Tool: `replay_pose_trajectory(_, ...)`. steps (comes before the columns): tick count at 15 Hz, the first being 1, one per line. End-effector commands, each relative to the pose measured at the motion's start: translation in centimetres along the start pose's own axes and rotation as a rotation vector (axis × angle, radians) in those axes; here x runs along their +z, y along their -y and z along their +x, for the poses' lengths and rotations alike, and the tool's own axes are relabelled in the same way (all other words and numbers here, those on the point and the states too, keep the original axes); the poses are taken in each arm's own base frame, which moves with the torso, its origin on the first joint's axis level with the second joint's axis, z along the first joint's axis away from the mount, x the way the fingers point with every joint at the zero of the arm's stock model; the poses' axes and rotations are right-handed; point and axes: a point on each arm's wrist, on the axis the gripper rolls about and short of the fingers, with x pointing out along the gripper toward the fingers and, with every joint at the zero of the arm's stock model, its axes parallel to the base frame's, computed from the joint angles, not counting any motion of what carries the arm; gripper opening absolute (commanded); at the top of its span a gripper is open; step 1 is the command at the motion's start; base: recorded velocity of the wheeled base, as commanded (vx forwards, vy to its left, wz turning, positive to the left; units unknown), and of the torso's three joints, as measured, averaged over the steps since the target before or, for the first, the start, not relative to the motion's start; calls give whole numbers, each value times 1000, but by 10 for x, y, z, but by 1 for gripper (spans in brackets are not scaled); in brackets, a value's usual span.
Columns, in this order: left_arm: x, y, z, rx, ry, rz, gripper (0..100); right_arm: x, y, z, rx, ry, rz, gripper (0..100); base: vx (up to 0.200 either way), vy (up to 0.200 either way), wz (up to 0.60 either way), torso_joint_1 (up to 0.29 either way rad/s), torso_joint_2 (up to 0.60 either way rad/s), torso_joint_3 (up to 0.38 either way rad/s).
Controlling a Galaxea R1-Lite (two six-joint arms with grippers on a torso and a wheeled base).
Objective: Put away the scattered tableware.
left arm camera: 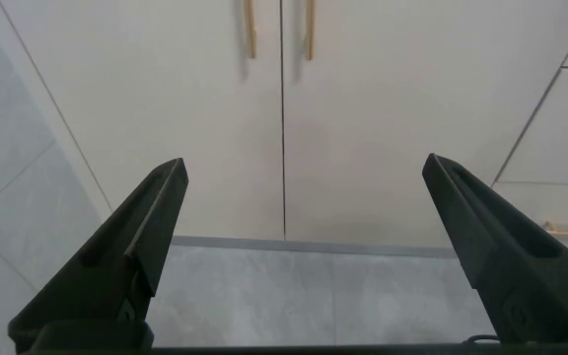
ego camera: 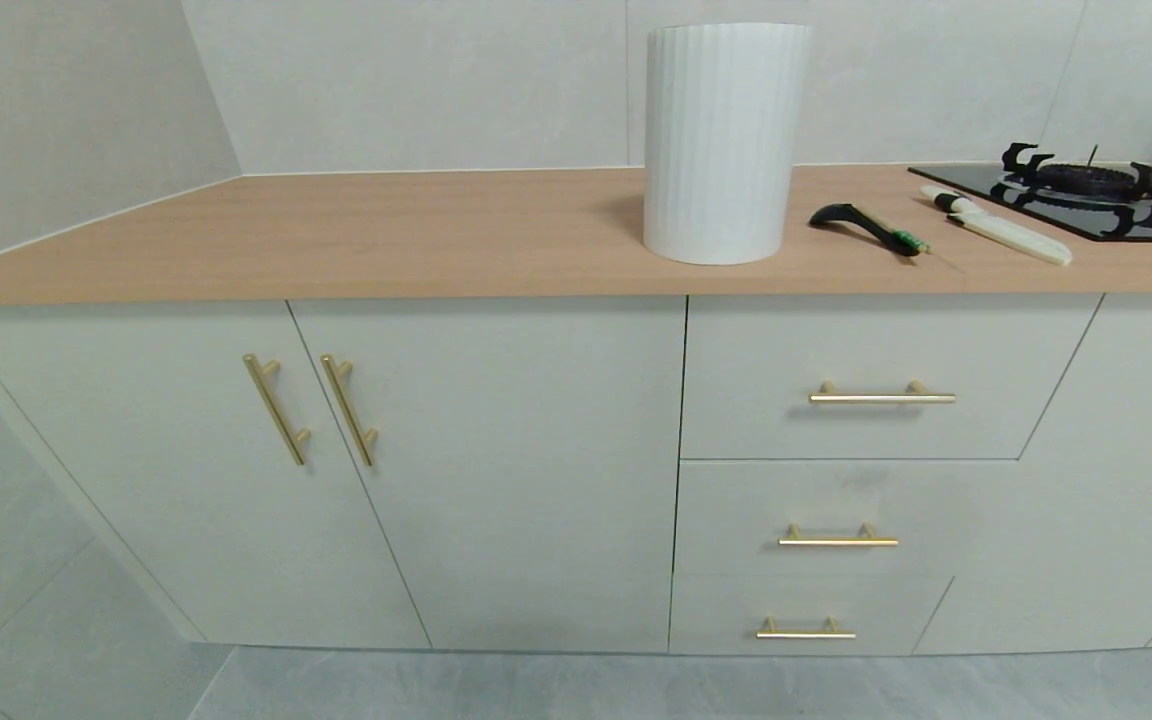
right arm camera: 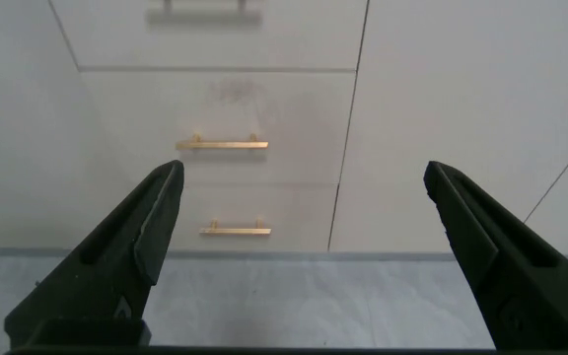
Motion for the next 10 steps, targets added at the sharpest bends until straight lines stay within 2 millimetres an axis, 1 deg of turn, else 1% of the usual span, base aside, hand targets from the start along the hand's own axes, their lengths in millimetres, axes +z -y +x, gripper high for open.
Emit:
replay_pose_trajectory(1, 0, 0, 0, 0, 0, 0, 100, 51, 1, -2, 60, 66, 22, 100, 0, 0, 0, 0, 0, 0)
replay_pose_trajectory(2, 0, 0, 0, 0, 0, 0, 100, 73, 1, 13, 110, -7, 34, 100, 0, 0, 0, 0, 0, 0)
replay_pose_trajectory(3, 0, 0, 0, 0, 0, 0, 100, 86, -1, 34, 135, -108, 32, 100, 0, 0, 0, 0, 0, 0)
replay_pose_trajectory(4, 0, 0, 0, 1, 0, 0, 100, 98, -3, 70, 142, -243, 30, 100, 0, 0, 0, 0, 0, 0)
replay_pose_trajectory(5, 0, 0, 0, 0, 0, 0, 100, 104, -5, 89, 148, -300, 29, 100, 0, 0, 0, 0, 0, 0)
replay_pose_trajectory(6, 0, 0, 0, 0, 0, 0, 100, 107, -9, 118, 159, -395, 26, 100, 0, 0, 0, 0, 0, 0)
replay_pose_trajectory(7, 0, 0, 0, 0, 0, 0, 100, 104, -13, 155, 163, -497, 23, 100, 0, 0, 0, 0, 0, 0)
replay_pose_trajectory(8, 0, 0, 0, 0, 0, 0, 100, 98, -16, 176, 169, -547, 20, 100, 0, 0, 0, 0, 0, 0)
replay_pose_trajectory(9, 0, 0, 0, 0, 0, 0, 100, 88, -21, 203, 174, -589, 16, 100, 0, 0, 0, 0, 0, 0)
replay_pose_trajectory(10, 0, 0, 0, 0, 0, 0, 100, 81, -23, 217, 173, -606, 14, 100, 0, 0, 0, 0, 0, 0)
